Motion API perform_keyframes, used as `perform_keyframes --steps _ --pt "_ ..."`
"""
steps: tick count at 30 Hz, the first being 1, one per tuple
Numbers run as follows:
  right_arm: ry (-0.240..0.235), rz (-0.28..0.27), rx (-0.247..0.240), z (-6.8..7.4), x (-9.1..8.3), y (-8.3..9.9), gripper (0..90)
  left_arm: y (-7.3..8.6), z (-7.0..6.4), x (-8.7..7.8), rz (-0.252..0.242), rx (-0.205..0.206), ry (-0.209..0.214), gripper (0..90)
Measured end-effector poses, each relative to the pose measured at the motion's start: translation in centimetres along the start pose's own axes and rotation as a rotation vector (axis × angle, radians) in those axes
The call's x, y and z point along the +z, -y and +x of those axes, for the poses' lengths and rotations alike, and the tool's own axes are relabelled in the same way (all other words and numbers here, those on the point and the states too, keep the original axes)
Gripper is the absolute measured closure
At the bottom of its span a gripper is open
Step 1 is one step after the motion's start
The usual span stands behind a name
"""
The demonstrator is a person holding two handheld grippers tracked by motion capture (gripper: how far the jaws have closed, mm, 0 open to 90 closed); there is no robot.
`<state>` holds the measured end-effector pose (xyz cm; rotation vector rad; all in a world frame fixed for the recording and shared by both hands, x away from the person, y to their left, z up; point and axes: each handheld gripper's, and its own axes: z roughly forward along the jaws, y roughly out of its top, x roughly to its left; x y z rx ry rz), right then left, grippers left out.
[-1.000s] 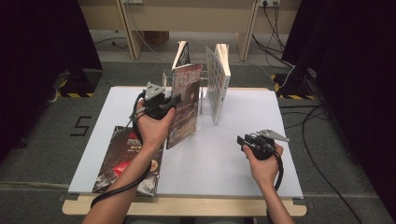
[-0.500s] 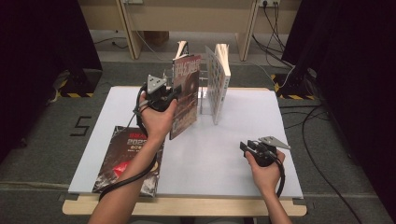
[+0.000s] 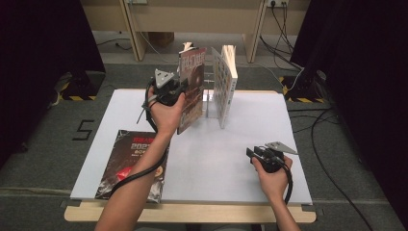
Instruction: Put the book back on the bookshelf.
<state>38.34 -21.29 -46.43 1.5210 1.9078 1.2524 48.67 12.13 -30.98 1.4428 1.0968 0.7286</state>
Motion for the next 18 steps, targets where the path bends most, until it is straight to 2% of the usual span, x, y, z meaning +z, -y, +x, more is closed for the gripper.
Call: perform_keyframes --steps 10,18 --pt "-0.011 0.018 -0.012 0.0 0.4 0.2 62.1 -0.2 -0.4 2.1 -0.040 0.015 -0.037 83.8" --pt "-0.022 0.030 -0.008 0.0 0.6 0.4 62.0 0.5 -0.8 3.9 -0.036 0.034 -0.080 83.8"
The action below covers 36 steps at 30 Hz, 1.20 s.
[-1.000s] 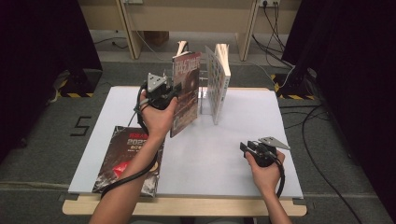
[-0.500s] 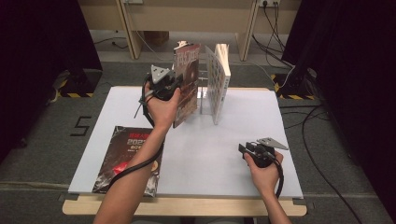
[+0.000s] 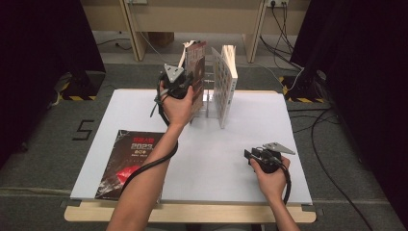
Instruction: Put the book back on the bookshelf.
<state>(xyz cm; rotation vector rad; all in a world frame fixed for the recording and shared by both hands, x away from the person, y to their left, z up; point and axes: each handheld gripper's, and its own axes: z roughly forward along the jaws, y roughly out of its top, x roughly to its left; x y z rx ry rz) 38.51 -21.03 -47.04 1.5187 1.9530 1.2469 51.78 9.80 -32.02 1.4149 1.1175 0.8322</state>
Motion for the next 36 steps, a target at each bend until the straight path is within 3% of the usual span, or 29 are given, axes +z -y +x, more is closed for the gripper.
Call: perform_keyframes --steps 10,16,27,36 --pt "-0.012 0.003 0.003 0.0 0.0 0.1 61.9 1.4 -0.2 0.7 -0.022 0.035 -0.025 83.7" --pt "-0.014 0.007 -0.002 0.1 0.1 0.1 61.9 3.3 -0.4 0.8 -0.022 0.055 -0.031 83.7" --pt "-0.020 0.012 0.003 0.1 0.1 0.1 61.5 4.8 -0.2 -1.1 -0.034 0.122 -0.042 83.2" --pt "-0.026 0.024 0.009 0.5 0.3 0.2 61.1 5.6 0.5 -2.5 -0.010 0.120 -0.024 83.0"
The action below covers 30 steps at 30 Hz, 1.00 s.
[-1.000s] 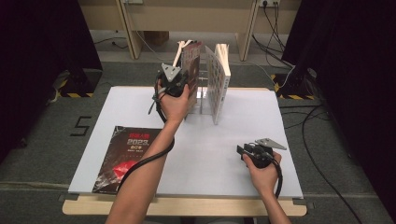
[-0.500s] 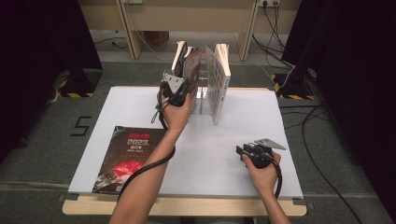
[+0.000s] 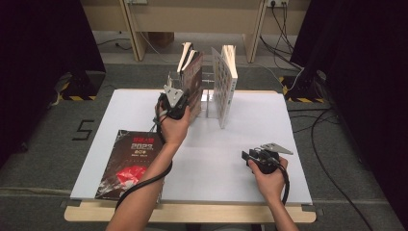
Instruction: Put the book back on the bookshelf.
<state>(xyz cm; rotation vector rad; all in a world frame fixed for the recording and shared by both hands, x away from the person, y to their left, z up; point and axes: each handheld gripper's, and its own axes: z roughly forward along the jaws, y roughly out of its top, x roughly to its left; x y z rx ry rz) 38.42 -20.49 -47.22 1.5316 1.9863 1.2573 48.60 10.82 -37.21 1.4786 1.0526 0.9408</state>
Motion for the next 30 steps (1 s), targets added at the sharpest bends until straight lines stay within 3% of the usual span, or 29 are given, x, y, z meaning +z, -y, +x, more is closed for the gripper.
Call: perform_keyframes --steps 30 --pt "0.006 0.005 -0.010 0.1 0.1 0.1 60.7 2.5 1.0 -3.2 0.094 -0.025 0.065 82.6"
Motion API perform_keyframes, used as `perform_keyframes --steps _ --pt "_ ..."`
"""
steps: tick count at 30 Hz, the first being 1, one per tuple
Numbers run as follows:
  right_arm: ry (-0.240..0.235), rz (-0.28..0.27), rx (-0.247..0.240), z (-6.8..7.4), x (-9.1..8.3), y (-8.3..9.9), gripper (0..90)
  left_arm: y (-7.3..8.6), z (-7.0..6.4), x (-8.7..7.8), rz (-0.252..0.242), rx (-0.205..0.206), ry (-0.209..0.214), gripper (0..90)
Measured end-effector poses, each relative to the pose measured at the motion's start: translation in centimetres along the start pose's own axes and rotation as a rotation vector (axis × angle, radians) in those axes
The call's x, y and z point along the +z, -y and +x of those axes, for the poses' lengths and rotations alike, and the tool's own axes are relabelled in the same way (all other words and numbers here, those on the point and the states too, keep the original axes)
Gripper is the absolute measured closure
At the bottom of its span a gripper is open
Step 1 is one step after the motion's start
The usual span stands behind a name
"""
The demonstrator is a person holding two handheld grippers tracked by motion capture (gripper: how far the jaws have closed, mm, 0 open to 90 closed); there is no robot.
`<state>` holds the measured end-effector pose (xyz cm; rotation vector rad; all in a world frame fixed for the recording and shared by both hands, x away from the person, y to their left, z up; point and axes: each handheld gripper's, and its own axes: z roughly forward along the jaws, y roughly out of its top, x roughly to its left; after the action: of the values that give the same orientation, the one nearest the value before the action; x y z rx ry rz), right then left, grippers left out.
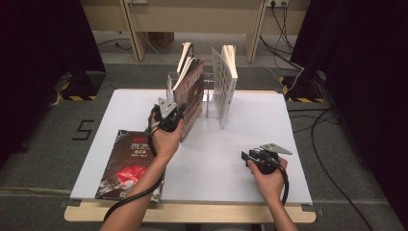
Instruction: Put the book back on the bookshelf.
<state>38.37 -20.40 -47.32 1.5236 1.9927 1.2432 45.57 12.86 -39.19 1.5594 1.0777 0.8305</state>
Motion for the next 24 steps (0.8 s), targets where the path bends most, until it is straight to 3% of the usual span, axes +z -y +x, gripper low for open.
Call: perform_keyframes --steps 5,15,24 --pt "-0.004 0.006 0.009 0.2 0.0 0.0 60.7 0.7 0.3 -0.7 0.015 -0.005 0.008 82.3" --pt "-0.006 0.007 0.004 0.1 0.1 0.0 60.5 0.8 0.6 -1.1 0.000 -0.025 0.022 80.0" --pt "-0.010 0.019 0.015 0.2 0.3 0.1 59.8 -0.7 1.0 -1.3 -0.047 -0.052 0.060 72.6"
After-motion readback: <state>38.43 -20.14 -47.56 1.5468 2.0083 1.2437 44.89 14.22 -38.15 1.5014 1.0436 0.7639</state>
